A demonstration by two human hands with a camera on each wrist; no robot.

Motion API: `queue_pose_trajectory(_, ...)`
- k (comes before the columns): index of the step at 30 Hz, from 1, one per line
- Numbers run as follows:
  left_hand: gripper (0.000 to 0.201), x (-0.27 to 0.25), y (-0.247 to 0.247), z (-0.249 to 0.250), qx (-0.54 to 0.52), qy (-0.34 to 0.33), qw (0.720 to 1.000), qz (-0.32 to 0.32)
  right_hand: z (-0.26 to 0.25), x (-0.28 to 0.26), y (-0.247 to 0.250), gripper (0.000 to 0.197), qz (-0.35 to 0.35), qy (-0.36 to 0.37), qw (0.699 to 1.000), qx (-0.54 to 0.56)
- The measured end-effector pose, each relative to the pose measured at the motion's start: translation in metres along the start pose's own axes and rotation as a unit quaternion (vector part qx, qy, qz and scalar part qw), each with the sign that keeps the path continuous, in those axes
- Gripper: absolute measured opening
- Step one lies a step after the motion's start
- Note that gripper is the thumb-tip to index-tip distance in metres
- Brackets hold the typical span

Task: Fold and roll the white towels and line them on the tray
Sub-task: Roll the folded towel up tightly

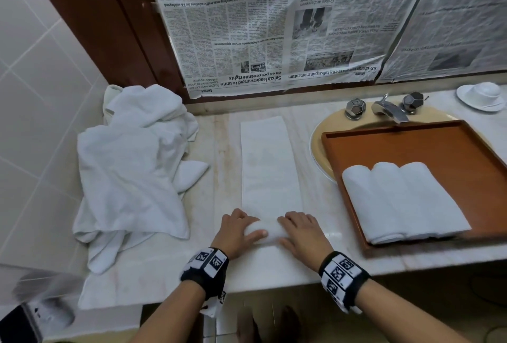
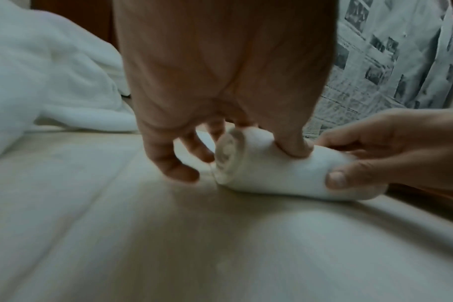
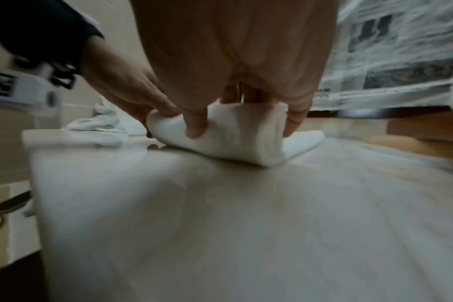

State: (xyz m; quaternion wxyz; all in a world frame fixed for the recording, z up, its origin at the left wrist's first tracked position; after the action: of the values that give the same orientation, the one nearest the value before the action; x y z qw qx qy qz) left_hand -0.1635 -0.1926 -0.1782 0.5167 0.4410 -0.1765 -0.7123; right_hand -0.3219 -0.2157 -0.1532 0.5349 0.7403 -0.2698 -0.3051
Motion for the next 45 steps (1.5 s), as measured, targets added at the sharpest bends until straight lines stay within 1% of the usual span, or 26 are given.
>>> queue_pose_trajectory(4, 0.068, -0.012, 0.001, 0.012, 0.094, -0.086, 0.988, 0.092, 0.012, 0.015, 0.001, 0.045, -0.07, 0.0, 0.991, 0.118)
queue_pose_trajectory(6, 0.068, -0.012, -0.002, 0.01, 0.097, -0.091, 0.987, 0.089, 0.016, 0.019, 0.002, 0.044, -0.094, -0.005, 0.98, 0.177)
queue_pose_trajectory(8, 0.064, -0.005, -0.003, 0.005, 0.066, -0.074, 0.994, 0.055, 0.018, 0.017, 0.003, 0.04, -0.11, -0.019, 0.969, 0.219)
queue_pose_trajectory(9, 0.062, -0.001, -0.004, 0.003, 0.045, -0.065, 0.996, 0.03, 0.019, 0.016, 0.003, 0.038, -0.107, -0.029, 0.972, 0.206)
queue_pose_trajectory(11, 0.064, 0.007, -0.008, 0.0, 0.011, -0.053, 0.998, -0.026, 0.014, 0.01, 0.012, 0.033, -0.028, -0.025, 0.997, 0.067)
queue_pose_trajectory(12, 0.068, 0.009, -0.009, 0.0, -0.001, -0.057, 0.997, -0.044, 0.007, 0.005, 0.013, 0.031, -0.003, -0.022, 1.0, 0.007)
queue_pose_trajectory(14, 0.067, 0.01, -0.011, 0.0, -0.023, -0.069, 0.995, -0.064, -0.005, -0.006, 0.009, 0.032, 0.019, -0.025, 0.999, -0.031)
queue_pose_trajectory(15, 0.062, 0.011, -0.014, 0.0, -0.032, -0.07, 0.995, -0.067, -0.006, -0.01, 0.007, 0.037, 0.023, -0.026, 0.999, -0.029)
queue_pose_trajectory(17, 0.057, 0.007, -0.018, -0.001, -0.04, -0.066, 0.995, -0.059, 0.001, -0.01, -0.003, 0.058, -0.017, -0.032, 0.999, 0.0)
queue_pose_trajectory(18, 0.061, 0.003, -0.018, 0.0, -0.037, -0.068, 0.996, -0.043, 0.006, -0.009, -0.007, 0.071, -0.041, -0.033, 0.998, 0.026)
queue_pose_trajectory(20, 0.073, -0.007, -0.014, 0.002, -0.021, -0.069, 0.997, 0.02, 0.014, -0.004, -0.012, 0.093, -0.1, -0.048, 0.988, 0.112)
queue_pose_trajectory(21, 0.074, -0.013, -0.01, 0.004, -0.009, -0.07, 0.996, 0.061, 0.017, 0.0, -0.011, 0.091, -0.11, -0.055, 0.984, 0.131)
queue_pose_trajectory(23, 0.068, -0.023, -0.008, 0.015, 0.028, -0.098, 0.988, 0.114, 0.022, 0.01, -0.006, 0.064, -0.108, -0.07, 0.981, 0.143)
queue_pose_trajectory(24, 0.066, -0.026, -0.012, 0.022, 0.053, -0.121, 0.983, 0.125, 0.025, 0.014, -0.005, 0.051, -0.103, -0.078, 0.98, 0.15)
queue_pose_trajectory(26, 0.065, -0.025, -0.019, 0.03, 0.1, -0.146, 0.976, 0.13, 0.032, 0.021, -0.005, 0.043, -0.095, -0.117, 0.973, 0.175)
queue_pose_trajectory(27, 0.066, -0.021, -0.02, 0.03, 0.108, -0.145, 0.976, 0.123, 0.033, 0.024, -0.004, 0.043, -0.088, -0.128, 0.973, 0.171)
queue_pose_trajectory(29, 0.074, -0.013, -0.019, 0.024, 0.077, -0.139, 0.983, 0.095, 0.027, 0.025, -0.002, 0.042, -0.074, -0.129, 0.983, 0.109)
queue_pose_trajectory(32, 0.094, -0.001, -0.015, 0.016, 0.014, -0.13, 0.99, 0.042, 0.003, 0.011, 0.012, 0.039, 0.012, -0.053, 0.998, 0.004)
queue_pose_trajectory(33, 0.098, 0.002, -0.014, 0.014, 0.002, -0.124, 0.992, 0.029, -0.001, 0.003, 0.013, 0.036, 0.021, -0.036, 0.999, -0.009)
queue_pose_trajectory(35, 0.103, 0.006, -0.011, 0.011, -0.025, -0.105, 0.994, 0.005, -0.002, -0.007, 0.006, 0.044, 0.018, -0.016, 1.0, -0.016)
queue_pose_trajectory(37, 0.099, 0.006, -0.014, 0.01, -0.025, -0.082, 0.996, -0.011, 0.0, -0.006, 0.001, 0.051, -0.009, 0.01, 1.0, -0.004)
queue_pose_trajectory(38, 0.094, 0.004, -0.015, 0.01, -0.009, -0.077, 0.997, -0.003, 0.003, -0.003, 0.001, 0.051, -0.023, 0.02, 0.999, 0.017)
queue_pose_trajectory(41, 0.073, -0.012, -0.007, 0.015, 0.04, -0.104, 0.988, 0.11, 0.017, 0.013, 0.0, 0.051, -0.099, -0.008, 0.986, 0.137)
queue_pose_trajectory(42, 0.067, -0.017, -0.006, 0.015, 0.047, -0.114, 0.982, 0.143, 0.021, 0.018, -0.002, 0.051, -0.133, -0.023, 0.979, 0.153)
queue_pose_trajectory(44, 0.063, -0.02, -0.007, 0.014, 0.052, -0.112, 0.979, 0.163, 0.026, 0.024, -0.006, 0.051, -0.184, -0.037, 0.966, 0.176)
queue_pose_trajectory(45, 0.065, -0.018, -0.008, 0.01, 0.049, -0.101, 0.982, 0.151, 0.026, 0.025, -0.007, 0.05, -0.201, -0.042, 0.961, 0.188)
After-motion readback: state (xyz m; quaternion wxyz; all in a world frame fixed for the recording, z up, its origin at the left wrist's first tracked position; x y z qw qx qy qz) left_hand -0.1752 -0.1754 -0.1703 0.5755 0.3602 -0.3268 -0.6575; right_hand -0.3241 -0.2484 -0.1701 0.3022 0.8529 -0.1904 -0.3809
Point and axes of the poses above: each hand's wrist, its own x-axis towards the middle knuckle, its own y-axis out of the back of the hand, z = x × y, the point moved 10 cm from there along x, towards the middle knuckle, and after that the axes turned 9 degrees about -z, right-handed, at the moved point
